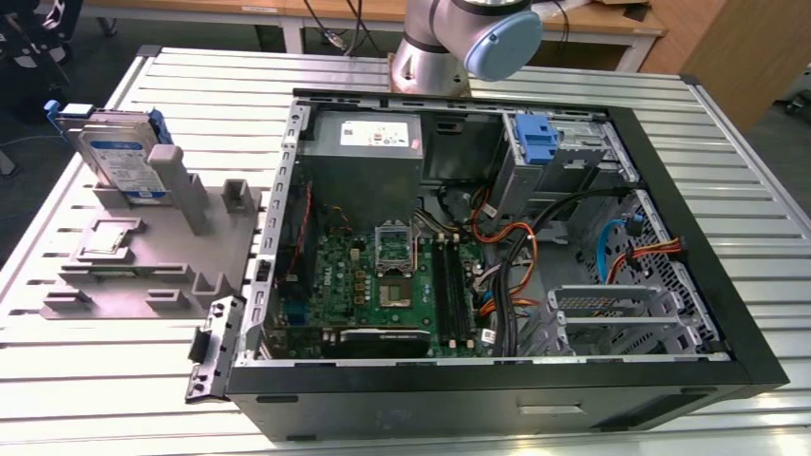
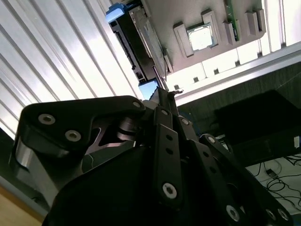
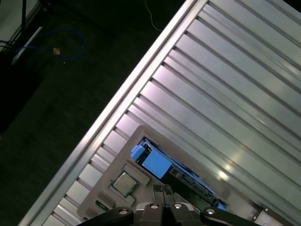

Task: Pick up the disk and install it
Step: 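Pick up the disk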

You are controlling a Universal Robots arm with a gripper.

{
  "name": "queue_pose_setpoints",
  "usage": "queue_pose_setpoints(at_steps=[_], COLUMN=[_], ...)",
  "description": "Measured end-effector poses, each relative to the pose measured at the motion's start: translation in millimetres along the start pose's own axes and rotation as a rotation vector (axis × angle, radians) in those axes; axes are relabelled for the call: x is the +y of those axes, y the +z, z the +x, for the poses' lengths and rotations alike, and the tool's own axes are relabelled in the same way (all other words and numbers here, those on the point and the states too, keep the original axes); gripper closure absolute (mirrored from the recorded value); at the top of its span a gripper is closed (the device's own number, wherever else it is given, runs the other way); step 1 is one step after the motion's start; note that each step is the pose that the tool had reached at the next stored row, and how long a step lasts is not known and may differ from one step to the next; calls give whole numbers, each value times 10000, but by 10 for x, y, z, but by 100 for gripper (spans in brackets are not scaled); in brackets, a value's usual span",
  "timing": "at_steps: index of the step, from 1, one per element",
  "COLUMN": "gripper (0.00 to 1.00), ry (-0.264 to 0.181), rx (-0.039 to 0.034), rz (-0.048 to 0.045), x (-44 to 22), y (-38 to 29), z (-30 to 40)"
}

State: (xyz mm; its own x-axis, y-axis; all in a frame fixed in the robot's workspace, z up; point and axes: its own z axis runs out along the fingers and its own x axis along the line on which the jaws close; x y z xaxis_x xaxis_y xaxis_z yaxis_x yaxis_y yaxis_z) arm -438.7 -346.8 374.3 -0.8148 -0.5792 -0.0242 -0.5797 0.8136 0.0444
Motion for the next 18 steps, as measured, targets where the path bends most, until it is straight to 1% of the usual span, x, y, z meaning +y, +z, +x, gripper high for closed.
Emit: queue_pose_setpoints(at_steps=[4, 15, 18], gripper=[90, 90, 90], ry=[-167, -898, -937], rx=[8, 40, 42], rz=[-4, -22, -23], x=[0, 0, 0], y=[0, 0, 0], z=[0, 0, 0])
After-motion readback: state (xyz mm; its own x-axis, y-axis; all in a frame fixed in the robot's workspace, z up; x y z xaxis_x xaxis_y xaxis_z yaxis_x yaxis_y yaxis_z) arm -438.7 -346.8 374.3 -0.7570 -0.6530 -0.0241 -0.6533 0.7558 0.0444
